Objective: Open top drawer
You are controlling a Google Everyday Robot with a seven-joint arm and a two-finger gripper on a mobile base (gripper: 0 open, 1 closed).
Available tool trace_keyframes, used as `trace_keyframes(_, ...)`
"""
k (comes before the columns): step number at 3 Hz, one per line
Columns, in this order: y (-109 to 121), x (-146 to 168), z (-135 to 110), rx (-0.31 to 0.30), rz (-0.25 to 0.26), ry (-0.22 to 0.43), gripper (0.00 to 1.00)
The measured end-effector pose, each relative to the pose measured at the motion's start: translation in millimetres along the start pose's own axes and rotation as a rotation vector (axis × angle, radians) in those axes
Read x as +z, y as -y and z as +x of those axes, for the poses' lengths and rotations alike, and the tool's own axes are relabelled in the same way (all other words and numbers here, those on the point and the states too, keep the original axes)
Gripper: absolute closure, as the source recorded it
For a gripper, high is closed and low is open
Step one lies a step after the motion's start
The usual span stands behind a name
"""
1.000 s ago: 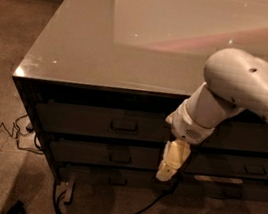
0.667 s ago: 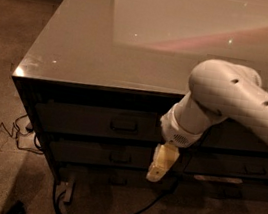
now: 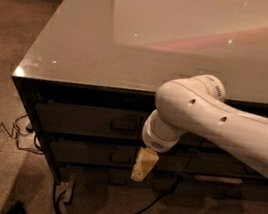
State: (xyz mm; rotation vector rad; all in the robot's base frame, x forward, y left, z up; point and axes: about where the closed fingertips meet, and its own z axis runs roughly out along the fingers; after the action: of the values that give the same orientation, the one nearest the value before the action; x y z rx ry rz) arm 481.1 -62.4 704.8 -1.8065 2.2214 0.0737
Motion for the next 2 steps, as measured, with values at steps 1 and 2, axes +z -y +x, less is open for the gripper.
trace_keyframes(1, 1.3, 0.5, 0.8, 0.008, 0.007, -0.008, 0.00)
trace_keyframes(2, 3.5, 2.7, 1.0, 0.017, 0.001, 0.015, 0.00)
